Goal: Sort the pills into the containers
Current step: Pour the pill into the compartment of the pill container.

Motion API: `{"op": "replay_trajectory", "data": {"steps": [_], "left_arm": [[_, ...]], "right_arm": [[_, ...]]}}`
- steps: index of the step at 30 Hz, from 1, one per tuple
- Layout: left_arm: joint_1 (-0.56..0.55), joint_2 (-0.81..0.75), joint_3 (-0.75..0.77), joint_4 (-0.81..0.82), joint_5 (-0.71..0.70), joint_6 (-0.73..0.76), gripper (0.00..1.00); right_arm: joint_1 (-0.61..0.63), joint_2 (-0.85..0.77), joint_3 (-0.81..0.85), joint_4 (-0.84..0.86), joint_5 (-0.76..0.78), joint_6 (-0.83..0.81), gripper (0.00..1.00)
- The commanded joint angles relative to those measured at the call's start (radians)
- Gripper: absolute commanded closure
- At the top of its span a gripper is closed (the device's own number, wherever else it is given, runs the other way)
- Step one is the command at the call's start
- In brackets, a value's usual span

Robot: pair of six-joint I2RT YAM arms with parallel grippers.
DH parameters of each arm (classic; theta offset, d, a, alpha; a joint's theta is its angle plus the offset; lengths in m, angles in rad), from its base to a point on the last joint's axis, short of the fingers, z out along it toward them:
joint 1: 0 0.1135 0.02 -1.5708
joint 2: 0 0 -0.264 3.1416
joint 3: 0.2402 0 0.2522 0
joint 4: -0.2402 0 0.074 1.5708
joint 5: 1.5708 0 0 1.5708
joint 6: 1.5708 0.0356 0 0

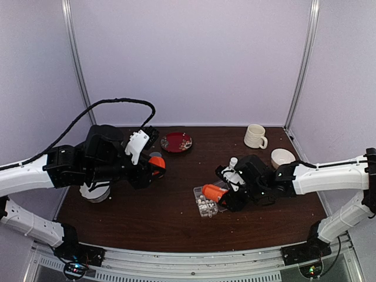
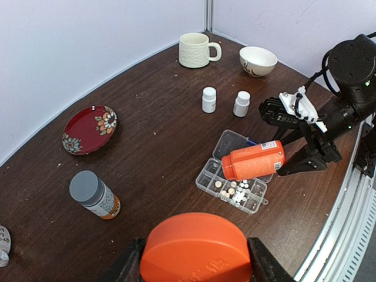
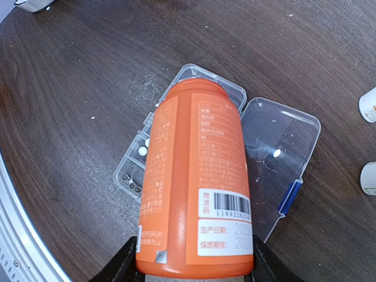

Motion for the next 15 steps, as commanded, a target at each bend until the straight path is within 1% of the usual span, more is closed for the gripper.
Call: {"op": "replay_trajectory", "data": {"steps": [1, 3, 4, 5, 6, 9, 12, 15], "left_arm": [[0.001, -0.004, 0.026, 0.012, 0.009, 0.011, 1.00], [0.000, -0.006, 0.026, 0.011, 0.008, 0.011, 1.00], [0.000, -0.006, 0.026, 0.010, 0.007, 0.011, 1.00], [0.000, -0.006, 0.025, 0.010, 0.007, 0.008, 1.00], [0.001, -0.006, 0.024, 0.011, 0.006, 0.008, 1.00], [0.000, -0.002, 0.026, 0.013, 0.007, 0.008, 1.00], [0.000, 0.000, 0.027, 0.012, 0.009, 0.006, 1.00], [0.000, 0.001, 0.028, 0.011, 0.011, 0.007, 1.00]], "right_arm": [[0.002, 0.000, 0.027, -0.014, -0.002, -0.005, 1.00], [0.003, -0.046, -0.025, 0.069, 0.008, 0.012, 1.00], [0.003, -0.040, -0.005, 0.036, 0.028, 0.004, 1.00], [0.003, -0.021, 0.031, -0.032, 0.049, -0.002, 1.00], [0.003, -0.014, 0.045, -0.052, 0.045, -0.004, 1.00], [0.003, -0.056, -0.005, 0.037, 0.028, 0.007, 1.00], [0.003, 0.008, 0.060, -0.084, 0.058, -0.014, 1.00], [0.003, -0.038, -0.023, 0.055, 0.018, 0.013, 1.00]]}}
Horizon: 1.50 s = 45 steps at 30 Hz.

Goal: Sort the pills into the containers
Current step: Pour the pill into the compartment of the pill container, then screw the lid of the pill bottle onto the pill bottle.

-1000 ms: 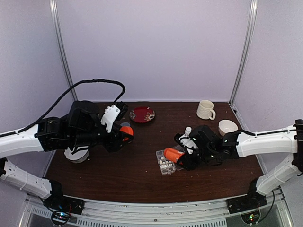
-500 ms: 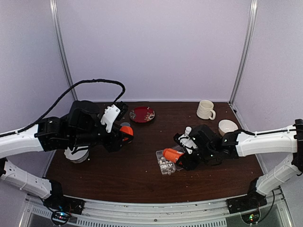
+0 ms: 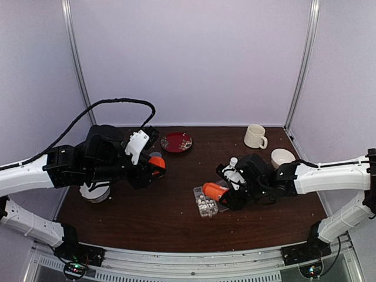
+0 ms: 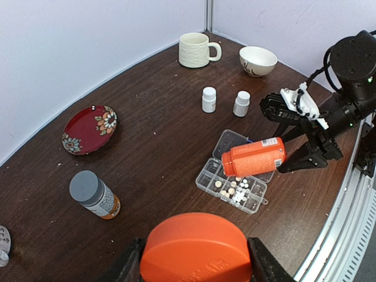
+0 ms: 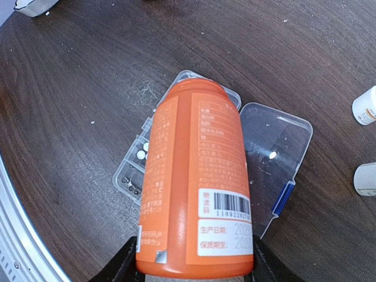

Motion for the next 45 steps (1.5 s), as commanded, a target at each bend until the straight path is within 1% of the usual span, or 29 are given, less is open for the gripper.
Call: {"op": "replay_trajectory", "data": {"steps": [1, 3, 4, 6, 7, 9, 10, 11, 13, 16, 20, 28, 33, 38, 42, 45], "left_arm": [[0.001, 0.000, 0.029, 0.010, 0.011, 0.007, 1.00], [0.000, -0.003, 0.029, 0.007, 0.010, 0.006, 1.00], [0.000, -0.003, 0.029, 0.008, 0.008, 0.006, 1.00], [0.000, -0.001, 0.030, 0.009, 0.008, 0.007, 1.00], [0.000, 0.001, 0.033, 0.008, 0.008, 0.007, 1.00], [0.000, 0.003, 0.034, 0.006, 0.009, 0.006, 1.00], [0.000, 0.003, 0.034, 0.007, 0.010, 0.004, 1.00], [0.001, 0.004, 0.034, 0.008, 0.010, 0.004, 1.00], [0.000, 0.007, 0.034, 0.008, 0.010, 0.006, 1.00], [0.000, 0.006, 0.033, 0.007, 0.009, 0.004, 1.00], [0.000, 0.006, 0.034, 0.008, 0.008, 0.007, 1.00], [0.000, 0.005, 0.031, 0.009, 0.012, 0.002, 1.00], [0.000, 0.000, 0.034, 0.010, 0.019, -0.002, 1.00], [0.000, -0.001, 0.048, 0.009, 0.038, -0.007, 1.00], [0.000, -0.005, 0.061, 0.008, 0.057, -0.011, 1.00], [0.000, -0.007, 0.082, 0.008, 0.086, -0.019, 1.00]], "right_arm": [[0.002, -0.028, -0.037, 0.075, 0.011, 0.013, 1.00], [0.002, 0.019, 0.034, -0.040, 0.042, 0.001, 1.00], [0.002, 0.019, 0.032, -0.036, 0.028, -0.002, 1.00], [0.002, -0.028, -0.025, 0.064, 0.016, 0.013, 1.00], [0.002, -0.027, -0.019, 0.053, 0.022, 0.011, 1.00], [0.002, 0.027, 0.056, -0.073, 0.054, -0.007, 1.00], [0.002, 0.033, 0.060, -0.075, 0.046, -0.008, 1.00], [0.001, 0.015, 0.032, -0.029, 0.015, 0.001, 1.00], [0.001, -0.021, -0.016, 0.049, 0.014, 0.013, 1.00], [0.001, 0.037, 0.059, -0.074, 0.041, -0.005, 1.00], [0.001, -0.022, -0.025, 0.065, 0.006, 0.014, 1.00], [-0.004, -0.036, -0.033, 0.068, -0.027, 0.005, 1.00], [-0.009, -0.153, -0.166, 0.234, -0.035, 0.000, 1.00], [-0.016, -0.207, -0.217, 0.310, -0.049, -0.021, 1.00], [-0.018, -0.300, -0.333, 0.512, -0.060, -0.021, 1.00], [-0.018, -0.375, -0.381, 0.628, -0.067, -0.043, 1.00]]}}
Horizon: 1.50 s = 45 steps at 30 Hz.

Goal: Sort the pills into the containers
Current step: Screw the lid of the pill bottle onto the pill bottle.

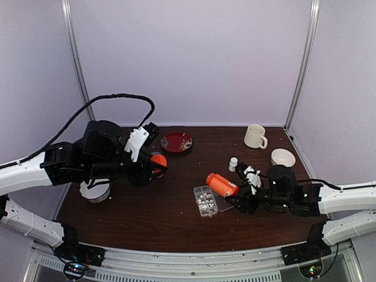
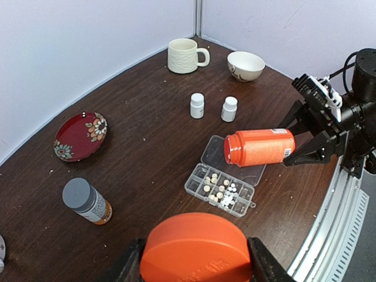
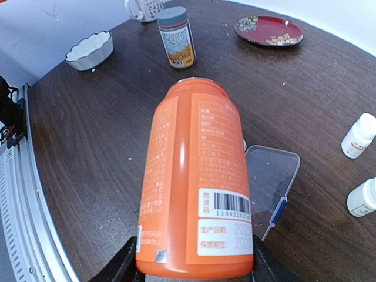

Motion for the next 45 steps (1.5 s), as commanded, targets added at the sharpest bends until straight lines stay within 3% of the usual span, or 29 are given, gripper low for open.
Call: {"op": "replay_trajectory", "data": {"steps": [1, 11, 19, 22, 25, 32, 40, 45], "left_arm": [[0.001, -0.009, 0.062, 0.020, 0.057, -0.020, 1.00], [0.000, -0.001, 0.298, -0.099, 0.188, -0.050, 1.00], [0.000, -0.013, 0.370, -0.033, 0.324, -0.082, 1.00], [0.000, 0.001, 0.405, 0.011, 0.418, -0.126, 1.00], [0.000, 0.046, 0.479, 0.009, 0.508, -0.168, 1.00], [0.000, 0.127, 0.563, -0.002, 0.634, -0.241, 1.00], [0.000, 0.159, 0.541, 0.055, 0.700, -0.263, 1.00], [0.001, 0.185, 0.534, 0.068, 0.734, -0.271, 1.00]], "right_arm": [[-0.007, -0.105, -0.055, 0.259, -0.019, -0.049, 1.00], [-0.007, -0.265, -0.092, 0.607, -0.065, -0.250, 1.00], [-0.006, -0.283, -0.073, 0.922, -0.181, -0.373, 1.00], [-0.004, -0.254, -0.046, 0.882, -0.264, -0.428, 1.00], [0.013, -0.235, 0.042, 0.728, -0.356, -0.488, 1.00], [0.087, -0.183, 0.123, 0.643, -0.356, -0.563, 1.00], [0.147, -0.155, 0.203, 0.507, -0.323, -0.623, 1.00], [0.149, -0.154, 0.204, 0.509, -0.321, -0.625, 1.00]]}}
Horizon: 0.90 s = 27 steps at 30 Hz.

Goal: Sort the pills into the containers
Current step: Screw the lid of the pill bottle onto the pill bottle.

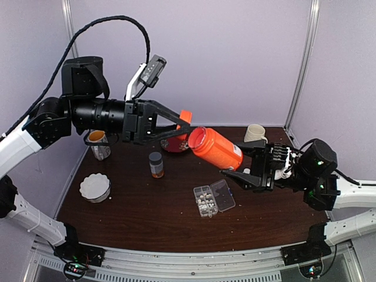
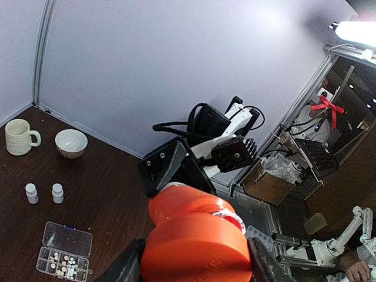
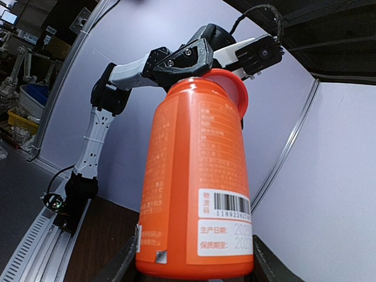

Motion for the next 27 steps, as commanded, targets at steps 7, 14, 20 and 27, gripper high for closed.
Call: {"op": "replay_trajectory", "data": {"steps": [7, 14, 20, 27], "left_arm": [[0.001, 0.027, -0.026, 0.073, 0.061, -0.005, 1.00], [0.000, 0.046, -0.034, 0.062, 0.114, 0.031, 1.00], [0.000, 0.064, -0.025, 0.013, 0.166, 0.090, 1.00], [0.000, 0.082, 0.045, -0.145, 0.050, 0.179, 1.00]], "right_arm": [[0.006, -0.005, 0.036, -0.040, 0.025, -0.013, 1.00], [0.008, 0.007, 0.059, -0.089, 0.048, -0.007, 1.00], [0.012, 0.021, 0.100, -0.170, 0.074, -0.012, 1.00], [0.051, 0.053, 0.194, -0.395, 0.226, -0.098, 1.00]]}}
